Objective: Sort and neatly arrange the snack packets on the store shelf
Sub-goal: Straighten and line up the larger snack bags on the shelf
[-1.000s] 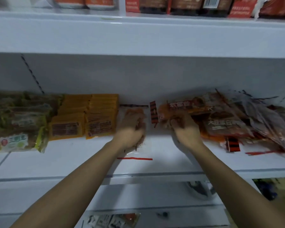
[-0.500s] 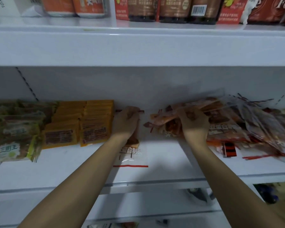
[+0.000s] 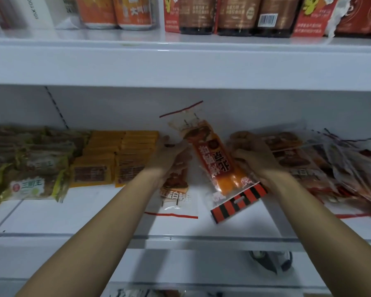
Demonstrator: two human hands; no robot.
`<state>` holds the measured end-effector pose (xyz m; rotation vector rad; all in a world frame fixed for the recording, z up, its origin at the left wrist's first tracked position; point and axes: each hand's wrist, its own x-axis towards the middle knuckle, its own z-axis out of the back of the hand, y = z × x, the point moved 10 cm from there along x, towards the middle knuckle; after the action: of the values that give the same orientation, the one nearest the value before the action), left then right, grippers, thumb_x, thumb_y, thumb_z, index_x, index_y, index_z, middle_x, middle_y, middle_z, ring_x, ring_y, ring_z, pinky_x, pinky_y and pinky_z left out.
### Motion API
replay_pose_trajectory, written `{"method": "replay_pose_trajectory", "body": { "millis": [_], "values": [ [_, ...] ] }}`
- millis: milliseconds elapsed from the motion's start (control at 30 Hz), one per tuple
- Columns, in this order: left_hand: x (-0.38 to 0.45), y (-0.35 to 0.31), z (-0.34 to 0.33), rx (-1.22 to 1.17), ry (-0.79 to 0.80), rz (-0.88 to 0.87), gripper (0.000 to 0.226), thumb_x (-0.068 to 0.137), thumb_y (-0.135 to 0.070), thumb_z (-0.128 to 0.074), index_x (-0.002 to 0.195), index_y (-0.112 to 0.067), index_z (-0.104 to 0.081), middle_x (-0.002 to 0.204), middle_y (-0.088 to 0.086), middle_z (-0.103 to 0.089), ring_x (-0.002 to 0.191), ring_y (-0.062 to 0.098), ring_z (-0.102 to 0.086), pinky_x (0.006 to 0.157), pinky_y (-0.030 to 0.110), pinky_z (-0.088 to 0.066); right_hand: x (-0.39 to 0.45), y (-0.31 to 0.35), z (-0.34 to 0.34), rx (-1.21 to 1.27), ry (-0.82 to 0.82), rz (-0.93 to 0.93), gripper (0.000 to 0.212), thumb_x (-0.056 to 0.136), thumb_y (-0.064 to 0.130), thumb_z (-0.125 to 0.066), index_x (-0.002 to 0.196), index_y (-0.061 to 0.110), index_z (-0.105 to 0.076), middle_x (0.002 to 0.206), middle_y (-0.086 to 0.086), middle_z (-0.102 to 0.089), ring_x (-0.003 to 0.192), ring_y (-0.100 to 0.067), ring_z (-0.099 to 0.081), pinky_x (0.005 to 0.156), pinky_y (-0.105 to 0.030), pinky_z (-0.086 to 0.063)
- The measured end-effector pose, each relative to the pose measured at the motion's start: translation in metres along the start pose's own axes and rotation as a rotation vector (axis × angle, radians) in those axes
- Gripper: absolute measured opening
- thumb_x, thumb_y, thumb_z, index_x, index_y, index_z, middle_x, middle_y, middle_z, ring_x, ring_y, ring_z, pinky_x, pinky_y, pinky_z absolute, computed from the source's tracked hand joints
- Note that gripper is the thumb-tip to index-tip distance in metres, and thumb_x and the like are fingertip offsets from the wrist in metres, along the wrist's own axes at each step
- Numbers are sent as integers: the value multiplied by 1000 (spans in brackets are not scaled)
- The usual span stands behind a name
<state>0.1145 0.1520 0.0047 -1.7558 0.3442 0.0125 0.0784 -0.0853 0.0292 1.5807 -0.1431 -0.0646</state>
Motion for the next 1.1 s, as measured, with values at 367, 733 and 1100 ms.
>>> {"method": "replay_pose_trajectory", "body": {
  "millis": [367, 733, 1100],
  "values": [
    [-4, 8, 41, -373, -207, 79, 14, 100, -4, -59, 114, -5, -61, 86, 13, -73, 75, 24, -71, 73, 40, -64, -3, 11, 8, -169, -268, 130, 6, 95, 13, -69, 101, 13, -68, 97, -11, -73, 79, -8, -71, 72, -24, -57],
    [-23, 37, 22, -715, -217, -26, 41, 100, -4, -57, 141, -2, -52, 126, 29, -66, 112, 40, -69, 75, 41, -64, -20, -33, -107, 641, -124, -95, 27, 94, 0, -67, 119, 10, -68, 104, -9, -77, 92, -21, -75, 84, -36, -59],
    [-46, -9, 82, -181, 32, -81, 33, 91, -36, -60, 114, -13, -66, 111, 12, -76, 101, 28, -70, 65, 29, -54, 19, -29, -56, 218, -140, -236, 27, 94, 10, -65, 69, 17, -57, 53, 0, -54, 42, -10, -45, 39, -21, -33]
  ]
}}
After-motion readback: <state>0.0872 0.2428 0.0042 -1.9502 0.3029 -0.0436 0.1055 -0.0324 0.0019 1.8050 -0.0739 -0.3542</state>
